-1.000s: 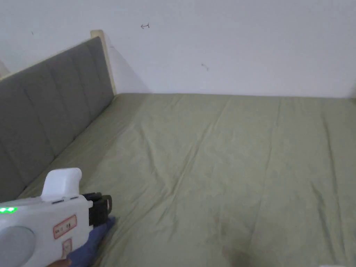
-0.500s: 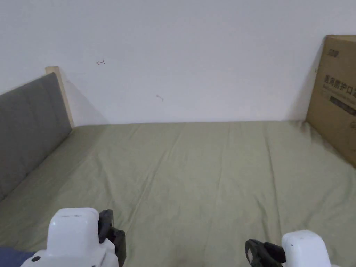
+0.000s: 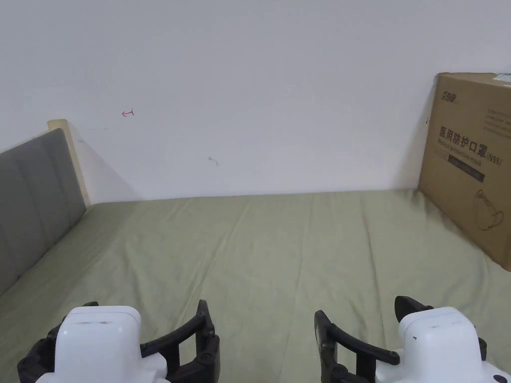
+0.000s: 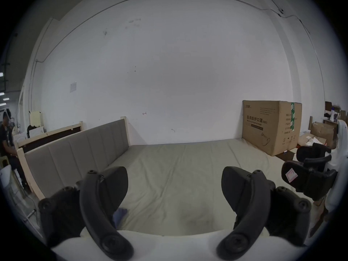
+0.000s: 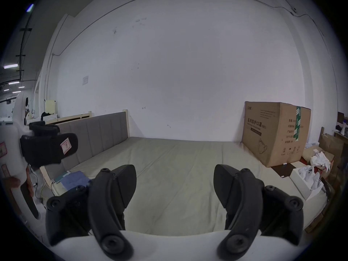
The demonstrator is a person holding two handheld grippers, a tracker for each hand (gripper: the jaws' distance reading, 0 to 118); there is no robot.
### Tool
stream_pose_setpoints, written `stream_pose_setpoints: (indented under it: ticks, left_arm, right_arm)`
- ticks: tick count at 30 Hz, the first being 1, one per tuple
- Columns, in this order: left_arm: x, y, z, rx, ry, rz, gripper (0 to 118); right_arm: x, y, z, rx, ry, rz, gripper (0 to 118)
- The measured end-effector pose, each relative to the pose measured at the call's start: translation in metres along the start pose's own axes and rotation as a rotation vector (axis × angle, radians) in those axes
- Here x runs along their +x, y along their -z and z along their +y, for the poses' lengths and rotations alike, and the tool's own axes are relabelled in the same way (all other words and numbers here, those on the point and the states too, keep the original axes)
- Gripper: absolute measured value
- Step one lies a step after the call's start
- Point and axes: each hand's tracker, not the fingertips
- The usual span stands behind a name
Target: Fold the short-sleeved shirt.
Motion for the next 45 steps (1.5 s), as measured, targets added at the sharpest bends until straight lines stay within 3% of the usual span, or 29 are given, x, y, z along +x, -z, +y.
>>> stream_pose_setpoints:
  ticks: [4,7,10,15,19,24,32,37,45]
  left_arm:
    - [-0.001,0.004,0.002,-0.026,-0.041,-0.020,107]
    - [-0.003,0.005,0.006,-0.034,-0.058,-0.008,107]
    - [-0.008,0.001,0.009,-0.024,-0.130,-0.117,107]
    - [0.004,-0.004,0.019,-0.149,-0.103,0.015,107]
    - [0.003,-0.017,0.022,-0.047,-0.146,-0.058,107]
    - [0.010,-0.022,0.027,-0.030,-0.060,-0.037,107]
    - [0.004,-0.023,0.030,-0.085,-0.121,-0.080,107]
    - [0.007,-0.017,0.025,-0.078,-0.057,0.005,107]
    - [0.004,-0.016,0.024,-0.084,-0.070,-0.024,110]
  right_arm:
    - [0.010,0.003,0.008,0.000,0.068,-0.005,91]
    - [0.013,0.002,0.011,0.030,0.043,-0.045,92]
    - [0.016,0.005,0.014,0.024,0.025,-0.055,94]
    - [0.016,0.007,0.013,0.014,0.043,-0.046,94]
    - [0.014,0.009,0.012,0.004,0.024,-0.052,94]
    - [0.014,0.012,0.011,-0.012,0.040,-0.044,94]
    - [0.013,0.011,0.013,-0.013,0.023,-0.042,94]
    - [0.011,0.011,0.012,-0.024,0.016,-0.039,94]
    - [0.009,0.011,0.012,-0.026,0.006,-0.035,94]
